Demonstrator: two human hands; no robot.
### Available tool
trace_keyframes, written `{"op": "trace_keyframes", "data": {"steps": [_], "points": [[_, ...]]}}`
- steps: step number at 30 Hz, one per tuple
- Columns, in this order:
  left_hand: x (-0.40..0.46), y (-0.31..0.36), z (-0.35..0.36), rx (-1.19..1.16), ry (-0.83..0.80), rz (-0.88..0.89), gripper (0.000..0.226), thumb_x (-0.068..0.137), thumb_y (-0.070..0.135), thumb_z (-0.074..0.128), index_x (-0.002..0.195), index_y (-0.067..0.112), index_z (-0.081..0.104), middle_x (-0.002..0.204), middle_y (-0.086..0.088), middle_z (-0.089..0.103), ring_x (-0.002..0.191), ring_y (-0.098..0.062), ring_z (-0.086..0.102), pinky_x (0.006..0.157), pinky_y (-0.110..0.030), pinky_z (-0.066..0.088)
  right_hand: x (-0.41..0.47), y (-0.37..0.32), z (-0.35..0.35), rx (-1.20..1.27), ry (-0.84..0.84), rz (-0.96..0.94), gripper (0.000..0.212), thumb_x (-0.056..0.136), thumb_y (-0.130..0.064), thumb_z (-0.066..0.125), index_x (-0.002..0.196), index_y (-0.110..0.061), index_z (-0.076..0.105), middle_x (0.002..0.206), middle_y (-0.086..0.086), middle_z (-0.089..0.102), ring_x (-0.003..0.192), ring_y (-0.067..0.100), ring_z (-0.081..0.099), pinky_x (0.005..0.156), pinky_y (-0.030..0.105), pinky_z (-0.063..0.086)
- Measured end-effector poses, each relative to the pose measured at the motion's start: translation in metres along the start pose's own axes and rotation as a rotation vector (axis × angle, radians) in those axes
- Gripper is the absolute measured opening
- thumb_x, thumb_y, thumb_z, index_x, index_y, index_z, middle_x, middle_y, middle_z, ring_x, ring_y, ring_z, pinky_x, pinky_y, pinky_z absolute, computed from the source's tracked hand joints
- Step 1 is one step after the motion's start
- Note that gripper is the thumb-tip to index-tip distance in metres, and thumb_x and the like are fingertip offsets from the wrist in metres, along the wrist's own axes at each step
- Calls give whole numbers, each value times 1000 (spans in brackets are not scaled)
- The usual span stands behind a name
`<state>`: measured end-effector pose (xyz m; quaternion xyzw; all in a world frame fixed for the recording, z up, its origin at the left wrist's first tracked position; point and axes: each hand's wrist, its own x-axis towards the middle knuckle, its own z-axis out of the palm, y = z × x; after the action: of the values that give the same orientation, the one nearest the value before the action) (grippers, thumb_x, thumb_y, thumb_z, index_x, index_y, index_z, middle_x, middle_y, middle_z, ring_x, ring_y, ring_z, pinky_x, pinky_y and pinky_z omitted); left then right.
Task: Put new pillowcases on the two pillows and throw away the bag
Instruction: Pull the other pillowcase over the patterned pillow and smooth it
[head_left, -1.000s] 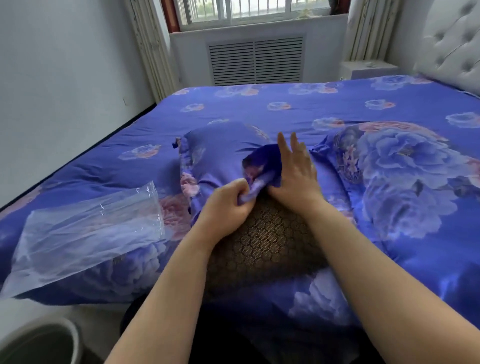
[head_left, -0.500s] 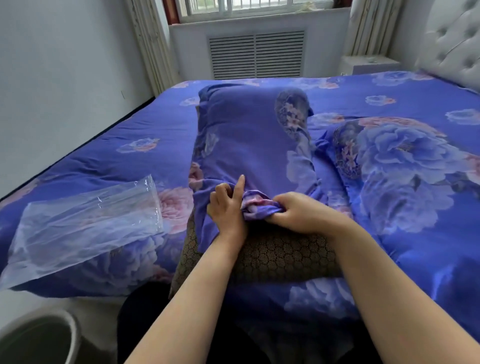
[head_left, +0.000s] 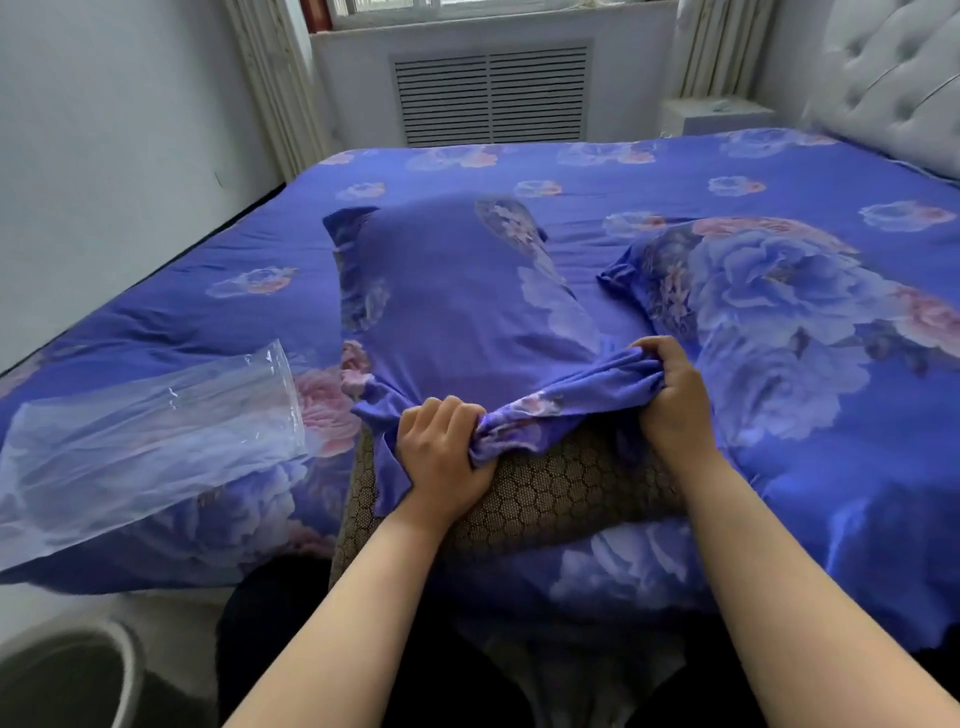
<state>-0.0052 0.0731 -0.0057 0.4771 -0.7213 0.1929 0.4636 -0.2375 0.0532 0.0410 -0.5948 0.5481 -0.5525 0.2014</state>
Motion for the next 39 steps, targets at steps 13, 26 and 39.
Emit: {"op": "trace_keyframes", "data": {"steps": [13, 26, 39], "points": [[11, -2, -4, -122, 31, -54, 10, 80, 12, 60, 75, 18, 53, 75, -1, 61, 68, -21, 50, 61, -36, 41, -7, 42, -46, -706, -437, 128, 31, 76, -3, 51, 103, -14, 62, 109, 11, 62, 102, 30, 57, 86, 39, 46], [-8, 22, -83, -139, -576, -437, 60, 85, 73, 27, 53, 24, 34, 52, -4, 40, 61, -25, 47, 57, -33, 25, -28, -45, -21, -641, -1043, 123, 15, 76, -19, 55, 78, -23, 69, 72, -9, 68, 72, 8, 61, 75, 27, 49], [-7, -23, -85, -15, -401, -599, 59, 73, 37, 76, 124, 26, 49, 114, 2, 53, 98, -20, 55, 87, -39, 47, -48, -69, 52, -705, -722, -361, 65, 77, -60, 62, 136, -47, 38, 156, -6, 14, 143, 22, 10, 116, 43, 12]]}}
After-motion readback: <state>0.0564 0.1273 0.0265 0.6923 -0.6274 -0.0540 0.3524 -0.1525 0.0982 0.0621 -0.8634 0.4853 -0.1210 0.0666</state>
